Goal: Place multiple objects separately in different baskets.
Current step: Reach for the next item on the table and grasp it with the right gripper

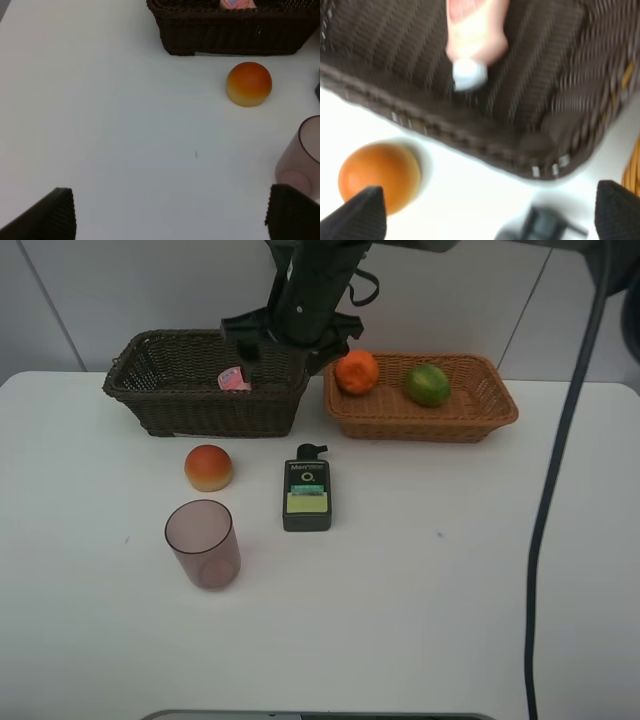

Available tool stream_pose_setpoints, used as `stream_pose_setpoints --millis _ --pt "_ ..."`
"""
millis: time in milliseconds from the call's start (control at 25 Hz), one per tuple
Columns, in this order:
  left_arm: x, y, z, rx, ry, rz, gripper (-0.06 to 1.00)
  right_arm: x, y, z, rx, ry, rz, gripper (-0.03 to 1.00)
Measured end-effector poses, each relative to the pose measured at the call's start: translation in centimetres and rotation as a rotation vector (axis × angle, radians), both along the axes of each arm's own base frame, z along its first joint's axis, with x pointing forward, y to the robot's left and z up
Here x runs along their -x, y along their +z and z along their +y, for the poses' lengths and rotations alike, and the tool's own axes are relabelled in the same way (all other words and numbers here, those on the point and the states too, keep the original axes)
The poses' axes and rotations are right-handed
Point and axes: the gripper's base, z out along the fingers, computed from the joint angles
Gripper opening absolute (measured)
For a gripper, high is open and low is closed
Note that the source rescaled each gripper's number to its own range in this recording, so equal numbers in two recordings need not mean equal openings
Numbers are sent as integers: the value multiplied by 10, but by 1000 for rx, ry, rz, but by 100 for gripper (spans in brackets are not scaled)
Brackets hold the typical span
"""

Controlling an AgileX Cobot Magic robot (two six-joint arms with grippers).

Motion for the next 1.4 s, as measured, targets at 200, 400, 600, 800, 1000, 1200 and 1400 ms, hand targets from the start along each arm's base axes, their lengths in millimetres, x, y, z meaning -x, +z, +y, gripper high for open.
stream_pose_setpoints --millis 200,400,600,800,1000,1200,1400 --pt "0 0 0 0 0 0 92 25 -13 -19 13 -61 78 88" --pt "0 0 0 0 0 0 92 47 -31 -34 63 -117 160 91" --pt "0 0 0 0 0 0 92 60 -39 -31 136 -141 181 99" --pt "0 0 0 0 0 0 92 64 -43 -24 121 -212 192 100" --pt "0 0 0 0 0 0 92 60 -54 -21 120 -275 215 100" --pt "0 0 0 0 0 0 92 49 -57 -13 143 -293 236 100" --pt "0 0 0 0 0 0 92 42 -73 -7 167 -310 259 100"
